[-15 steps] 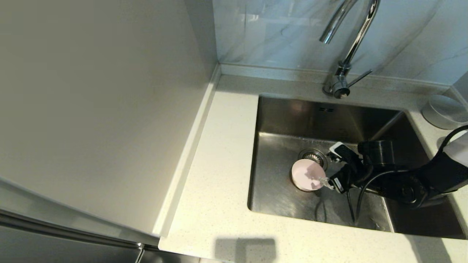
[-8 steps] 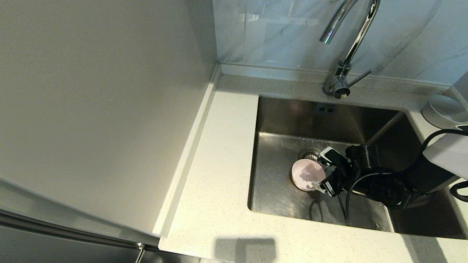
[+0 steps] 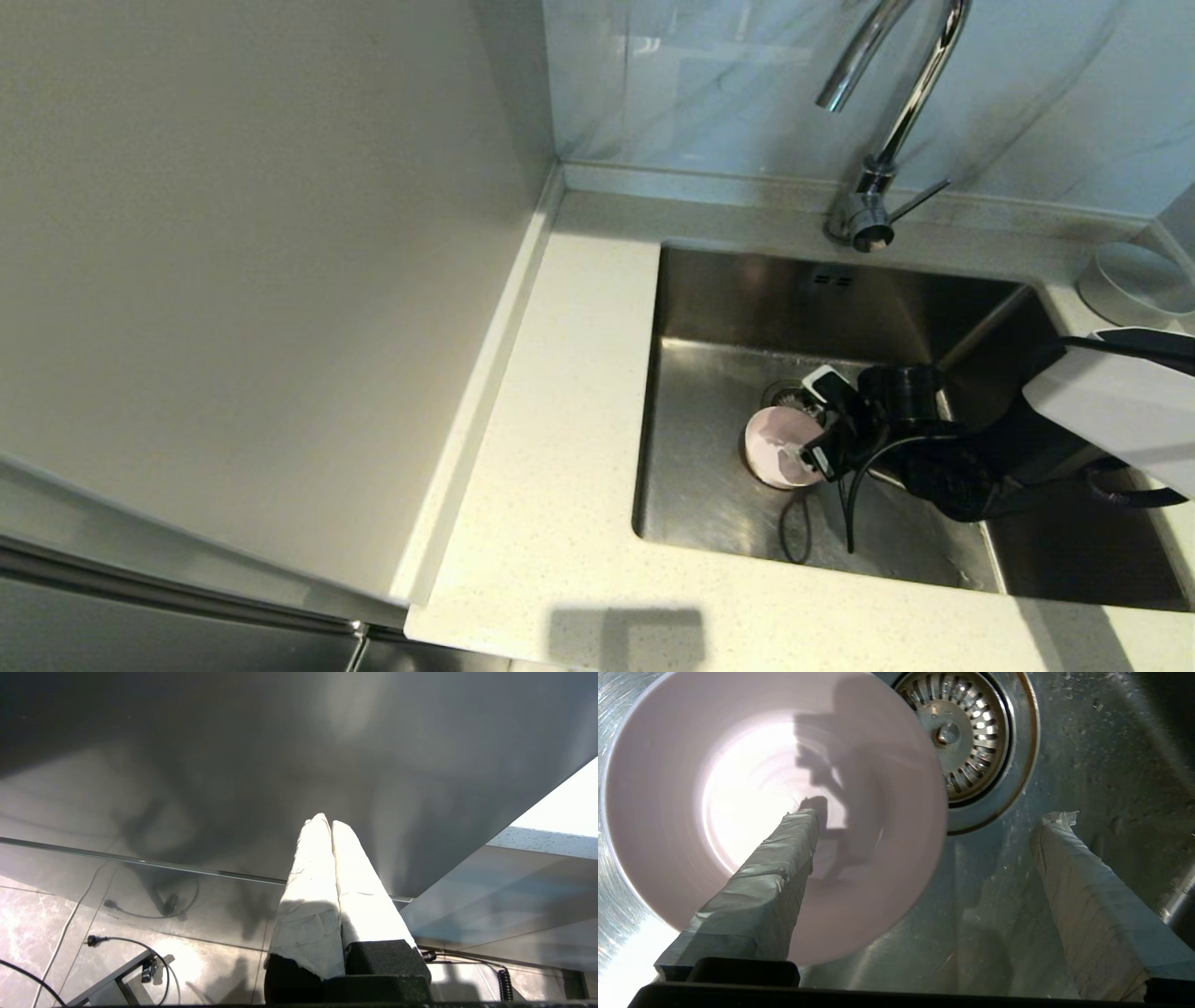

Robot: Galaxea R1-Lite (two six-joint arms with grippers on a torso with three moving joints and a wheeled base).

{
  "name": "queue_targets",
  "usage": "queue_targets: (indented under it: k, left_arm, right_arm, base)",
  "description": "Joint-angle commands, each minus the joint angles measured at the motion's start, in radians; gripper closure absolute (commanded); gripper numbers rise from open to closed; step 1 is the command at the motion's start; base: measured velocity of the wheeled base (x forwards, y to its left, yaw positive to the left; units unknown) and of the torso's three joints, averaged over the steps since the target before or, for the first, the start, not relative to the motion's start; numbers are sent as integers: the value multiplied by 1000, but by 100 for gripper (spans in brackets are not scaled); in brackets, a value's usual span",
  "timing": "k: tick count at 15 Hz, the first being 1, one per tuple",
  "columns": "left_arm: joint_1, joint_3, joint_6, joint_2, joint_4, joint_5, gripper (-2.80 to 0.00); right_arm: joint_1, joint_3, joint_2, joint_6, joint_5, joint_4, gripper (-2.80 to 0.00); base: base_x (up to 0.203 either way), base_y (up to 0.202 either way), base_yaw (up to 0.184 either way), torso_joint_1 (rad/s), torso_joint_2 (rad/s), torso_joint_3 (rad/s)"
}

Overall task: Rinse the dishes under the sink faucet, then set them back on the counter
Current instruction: Place the bowl on the table

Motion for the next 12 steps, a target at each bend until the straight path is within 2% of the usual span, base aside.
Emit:
queue_targets:
  k: [1,5,6,12]
  left_arm:
    - [0,0,0,-3,-1,1,0]
    - [0,0,0,-3,-1,0,0]
    - [0,0,0,-3,-1,1,0]
    - [0,0,0,-3,-1,1,0]
  right_arm:
    - [-1,-9,32,-3,-2,-6,-280]
    - [-1,-36,63,-5,-8,-6,-280]
    - [-1,-43,67,-4,-20,-6,0]
    - [-4,-65,54,13,-32,-5,0]
  base:
    - [0,0,0,0,0,0]
    - [0,0,0,0,0,0]
    - [0,0,0,0,0,0]
    - [0,0,0,0,0,0]
